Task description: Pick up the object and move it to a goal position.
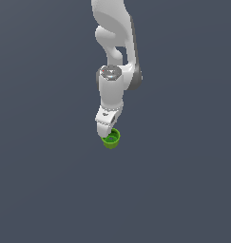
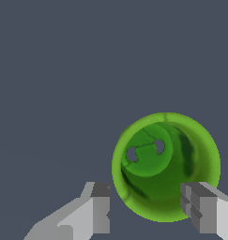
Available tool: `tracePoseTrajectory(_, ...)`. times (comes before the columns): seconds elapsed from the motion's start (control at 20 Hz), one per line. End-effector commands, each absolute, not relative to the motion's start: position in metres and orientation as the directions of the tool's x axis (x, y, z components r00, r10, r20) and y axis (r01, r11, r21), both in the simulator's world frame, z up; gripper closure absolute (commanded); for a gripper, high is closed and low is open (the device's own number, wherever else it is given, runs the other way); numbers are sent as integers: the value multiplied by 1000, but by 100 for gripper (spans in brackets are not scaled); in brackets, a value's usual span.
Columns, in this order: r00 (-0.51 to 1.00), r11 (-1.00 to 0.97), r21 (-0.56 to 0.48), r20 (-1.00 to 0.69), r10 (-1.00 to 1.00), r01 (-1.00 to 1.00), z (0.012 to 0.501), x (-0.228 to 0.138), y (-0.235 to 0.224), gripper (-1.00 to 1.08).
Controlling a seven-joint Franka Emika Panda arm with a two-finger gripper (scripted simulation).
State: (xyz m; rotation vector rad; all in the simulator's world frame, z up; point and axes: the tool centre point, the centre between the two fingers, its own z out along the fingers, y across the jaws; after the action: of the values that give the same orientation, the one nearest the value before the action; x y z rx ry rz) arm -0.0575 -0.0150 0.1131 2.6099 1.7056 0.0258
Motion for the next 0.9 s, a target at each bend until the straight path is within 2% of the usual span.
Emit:
tracePoseTrajectory(0.0, 339, -339, 29, 1, 941, 940, 110, -61, -14, -20)
tracePoseTrajectory(0.45, 190, -190, 30, 2, 982, 981, 103, -71, -12, -20)
tracePoseTrajectory(0.85, 159, -159, 30, 3, 987, 987, 101, -73, -12, -20)
